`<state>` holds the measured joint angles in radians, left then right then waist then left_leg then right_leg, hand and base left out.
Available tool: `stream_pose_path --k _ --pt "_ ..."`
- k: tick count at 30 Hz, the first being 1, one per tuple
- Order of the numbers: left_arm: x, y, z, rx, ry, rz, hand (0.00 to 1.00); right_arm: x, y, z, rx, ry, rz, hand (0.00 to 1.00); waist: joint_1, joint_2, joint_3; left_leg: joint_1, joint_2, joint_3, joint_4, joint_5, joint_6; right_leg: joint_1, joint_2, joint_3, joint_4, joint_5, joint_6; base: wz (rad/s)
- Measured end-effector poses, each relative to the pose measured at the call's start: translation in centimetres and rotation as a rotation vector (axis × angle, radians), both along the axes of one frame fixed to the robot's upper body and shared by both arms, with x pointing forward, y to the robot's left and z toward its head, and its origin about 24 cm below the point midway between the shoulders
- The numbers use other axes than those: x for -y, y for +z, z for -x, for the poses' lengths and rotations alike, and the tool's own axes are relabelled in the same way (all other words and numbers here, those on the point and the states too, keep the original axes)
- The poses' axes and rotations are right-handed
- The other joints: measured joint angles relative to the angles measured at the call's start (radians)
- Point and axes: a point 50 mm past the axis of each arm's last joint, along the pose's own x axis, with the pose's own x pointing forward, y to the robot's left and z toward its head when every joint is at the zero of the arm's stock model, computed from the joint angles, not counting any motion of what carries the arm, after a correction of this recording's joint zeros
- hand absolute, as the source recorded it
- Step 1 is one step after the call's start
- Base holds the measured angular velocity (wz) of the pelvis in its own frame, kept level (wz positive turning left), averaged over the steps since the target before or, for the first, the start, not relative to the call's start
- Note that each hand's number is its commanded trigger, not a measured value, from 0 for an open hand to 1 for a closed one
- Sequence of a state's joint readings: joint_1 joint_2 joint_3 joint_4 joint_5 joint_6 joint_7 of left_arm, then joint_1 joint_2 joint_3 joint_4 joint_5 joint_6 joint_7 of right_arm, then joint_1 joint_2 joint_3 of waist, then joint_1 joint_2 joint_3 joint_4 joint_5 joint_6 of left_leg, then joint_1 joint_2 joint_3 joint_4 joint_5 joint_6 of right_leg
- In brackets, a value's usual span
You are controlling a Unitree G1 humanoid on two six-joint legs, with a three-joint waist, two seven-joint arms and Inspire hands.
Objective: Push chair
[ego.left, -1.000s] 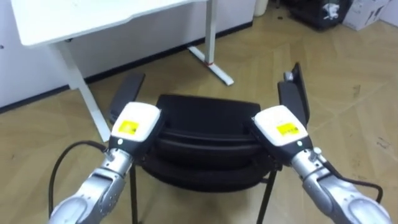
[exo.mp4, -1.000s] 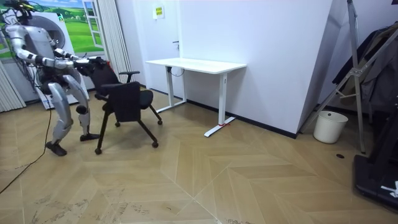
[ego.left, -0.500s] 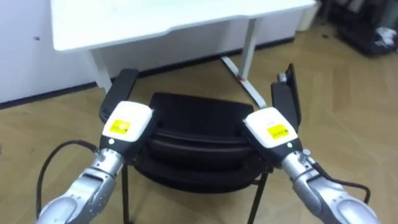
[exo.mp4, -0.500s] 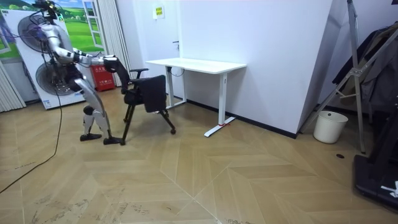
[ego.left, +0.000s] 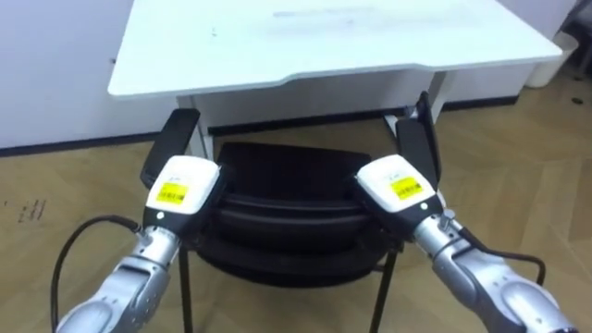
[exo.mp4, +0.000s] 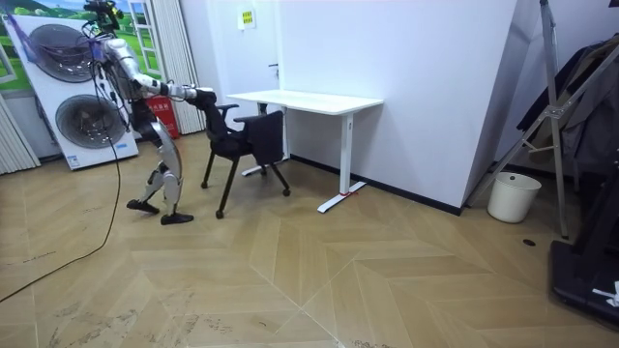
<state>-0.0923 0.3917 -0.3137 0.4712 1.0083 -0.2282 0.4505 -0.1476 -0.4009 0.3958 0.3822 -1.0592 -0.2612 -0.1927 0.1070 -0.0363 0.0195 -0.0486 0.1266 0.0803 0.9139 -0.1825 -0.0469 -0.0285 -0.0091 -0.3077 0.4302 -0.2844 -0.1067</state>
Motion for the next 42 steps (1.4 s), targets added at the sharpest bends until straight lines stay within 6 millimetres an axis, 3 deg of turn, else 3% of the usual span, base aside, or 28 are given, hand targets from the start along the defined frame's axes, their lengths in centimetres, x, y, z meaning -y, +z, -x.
stream_pose_path --k 2,4,6,7,8,9,10,11,12,16,21,24,25,26,27,29,31,33,35,37,39,40,41,42 --pt "0.2 0.2 -0.2 0.01 -0.005 -0.006 1.0 0.2 0.0 -0.1 0.008 -0.007 -0.002 1.0 0.01 -0.009 0.0069 -0.093 -0.005 0.004 -0.002 -0.046 0.003 0.03 -0.001 0.0 -0.021 -0.008 0.005 -0.02" --pt "0.3 0.1 -0.1 0.01 -0.008 -0.009 1.0 0.3 -0.3 0.1 0.005 -0.011 -0.005 1.0 0.012 -0.019 0.0112 -0.168 -0.019 0.005 -0.065 -0.056 0.007 0.059 -0.011 0.003 -0.036 -0.021 0.016 -0.06" --pt "0.3 0.0 0.1 0.014 -0.012 -0.009 1.0 0.3 -0.4 0.3 0.006 -0.01 -0.012 1.0 0.01 -0.022 0.0108 -0.222 -0.031 0.023 -0.216 -0.054 0.005 0.074 -0.024 0.006 -0.04 -0.041 0.03 -0.1" --pt "0.4 0.1 0.1 0.017 -0.017 -0.008 1.0 0.4 -0.4 0.5 0.011 -0.013 -0.013 1.0 0.009 -0.025 0.009 -0.24 -0.044 0.029 -0.373 -0.039 0.011 0.085 -0.033 0.008 -0.04 -0.056 0.043 -0.08" --pt "0.4 0.3 0.1 0.024 -0.023 -0.011 1.0 0.5 -0.3 0.5 0.019 -0.013 -0.012 1.0 0.008 -0.029 0.0083 -0.25 -0.054 0.026 -0.505 0.038 0.023 0.095 -0.038 0.027 -0.04 -0.074 0.053 -0.15" --pt "0.4 0.3 0.2 0.024 -0.025 -0.013 1.0 0.5 -0.4 0.6 0.017 -0.013 -0.013 1.0 0.011 -0.036 0.0022 -0.246 -0.063 0.028 -0.551 0.085 0.023 0.098 -0.045 0.035 -0.042 -0.077 0.061 -0.18" --pt "0.3 0.3 0.4 0.028 -0.028 -0.015 1.0 0.5 -0.4 0.9 0.021 -0.014 -0.018 1.0 0.005 -0.038 -0.0163 -0.226 -0.085 0.029 -0.61 0.161 0.041 0.101 -0.057 0.042 -0.051 -0.077 0.087 -0.17" --pt "0.5 0.6 0.2 0.04 -0.033 -0.013 1.0 0.7 -0.2 1.1 0.042 -0.018 -0.022 1.0 0.003 -0.048 -0.0242 -0.206 -0.104 0.043 -0.645 0.188 0.068 0.102 -0.064 0.048 -0.064 -0.078 0.104 -0.17" --pt "0.6 0.8 0.2 0.046 -0.033 -0.013 1.0 0.8 0.0 1.1 0.054 -0.014 -0.017 1.0 0.006 -0.047 -0.0254 -0.202 -0.108 0.05 -0.647 0.211 0.077 0.104 -0.067 0.057 -0.076 -0.073 0.112 -0.19" --pt "0.5 1.2 -0.1 0.06 -0.025 -0.008 1.0 0.7 0.7 1.1 0.11 -0.012 0.005 1.0 -0.007 -0.048 -0.0241 -0.179 -0.151 0.081 -0.646 0.176 0.098 0.168 -0.098 0.095 -0.19 -0.038 0.142 -0.08" --pt "0.8 1.1 -0.1 0.054 -0.022 0.004 1.0 1.0 1.0 1.0 0.111 -0.012 0.021 1.0 -0.015 -0.058 -0.0153 -0.131 -0.19 0.111 -0.643 0.119 0.114 0.193 -0.152 0.089 -0.136 -0.049 0.167 -0.08" --pt "1.0 1.0 -0.1 0.044 -0.024 0.01 1.0 1.2 1.0 1.0 0.102 -0.012 0.029 1.0 -0.007 -0.054 -0.0055 -0.097 -0.203 0.121 -0.644 0.078 0.128 0.12 -0.2 0.085 0.083 -0.053 0.176 -0.12" --pt "1.0 1.2 -0.2 0.045 -0.028 0.007 1.0 1.2 1.0 1.0 0.101 -0.013 0.028 1.0 -0.013 -0.06 -0.0012 -0.086 -0.214 0.122 -0.637 0.069 0.136 0.076 -0.236 0.085 0.21 -0.045 0.183 0.1" --pt "1.1 1.3 -0.3 0.044 -0.032 0.005 1.0 1.3 0.9 1.0 0.098 -0.015 0.027 1.0 -0.029 -0.07 0.0028 -0.072 -0.229 0.122 -0.628 0.059 0.147 0.035 -0.27 0.088 0.319 -0.015 0.187 0.19" --pt "1.1 1.3 -0.3 0.044 -0.036 0.006 1.0 1.4 0.9 1.0 0.096 -0.018 0.028 1.0 -0.034 -0.067 0.0029 -0.07 -0.231 0.118 -0.615 0.047 0.151 0.017 -0.277 0.091 0.364 0.011 0.18 0.23" --pt "2.0 0.7 0.7 0.02 -0.071 0.023 1.0 2.4 0.2 1.9 0.072 -0.025 0.036 1.0 -0.046 -0.036 0.0014 -0.045 -0.217 0.097 -0.584 0.007 0.163 0.001 -0.266 0.108 0.453 0.133 0.156 0.14" --pt "2.6 0.4 1.1 0.007 -0.1 0.021 1.0 3.0 -0.5 2.9 0.054 -0.044 0.036 1.0 -0.05 -0.019 0.0038 -0.018 -0.211 0.061 -0.577 -0.015 0.169 -0.014 -0.245 0.126 0.499 0.215 0.154 0.22" --pt "2.5 0.5 1.1 0.011 -0.115 0.009 1.0 3.1 -0.6 3.3 0.049 -0.054 0.033 1.0 -0.048 -0.025 0.004 -0.018 -0.209 0.031 -0.577 -0.024 0.179 -0.073 -0.217 0.156 0.554 0.169 0.158 0.16" --pt "2.0 0.3 1.1 0.0 -0.11 0.005 1.0 2.4 -1.1 3.6 0.031 -0.049 0.024 1.0 -0.048 -0.014 0.0091 -0.013 -0.207 -0.043 -0.581 -0.024 0.174 -0.163 -0.147 0.163 0.531 0.075 0.143 0.12" --pt "1.6 0.1 0.9 -0.005 -0.111 -0.003 1.0 2.0 -1.3 3.8 0.021 -0.046 0.019 1.0 -0.061 -0.015 0.0083 -0.015 -0.207 -0.097 -0.577 -0.023 0.167 -0.2 -0.106 0.176 0.399 0.057 0.144 0.5" --pt "1.4 0.0 0.8 -0.008 -0.112 -0.01 1.0 1.8 -1.5 4.0 0.019 -0.042 0.012 1.0 -0.082 -0.02 0.0049 -0.018 -0.212 -0.156 -0.575 -0.025 0.158 -0.2 -0.076 0.242 0.177 0.059 0.148 0.68" --pt "1.3 0.2 0.7 -0.001 -0.111 -0.014 1.0 1.7 -1.5 4.0 0.025 -0.038 0.006 1.0 -0.076 -0.03 -0.0047 -0.035 -0.215 -0.183 -0.565 -0.027 0.142 -0.198 -0.049 0.337 0.011 0.066 0.159 0.47" --pt "1.2 0.3 0.6 0.01 -0.107 -0.012 1.0 1.6 -1.4 3.9 0.036 -0.036 0.0 1.0 -0.074 -0.042 -0.0149 -0.062 -0.226 -0.224 -0.523 -0.033 0.121 -0.191 -0.044 0.352 -0.047 0.109 0.176 0.43" --pt "1.1 0.3 0.5 0.009 -0.105 -0.013 1.0 1.6 -1.3 3.9 0.038 -0.038 0.001 1.0 -0.072 -0.035 -0.0174 -0.071 -0.221 -0.229 -0.499 -0.04 0.108 -0.183 -0.043 0.319 -0.053 0.115 0.169 0.39"
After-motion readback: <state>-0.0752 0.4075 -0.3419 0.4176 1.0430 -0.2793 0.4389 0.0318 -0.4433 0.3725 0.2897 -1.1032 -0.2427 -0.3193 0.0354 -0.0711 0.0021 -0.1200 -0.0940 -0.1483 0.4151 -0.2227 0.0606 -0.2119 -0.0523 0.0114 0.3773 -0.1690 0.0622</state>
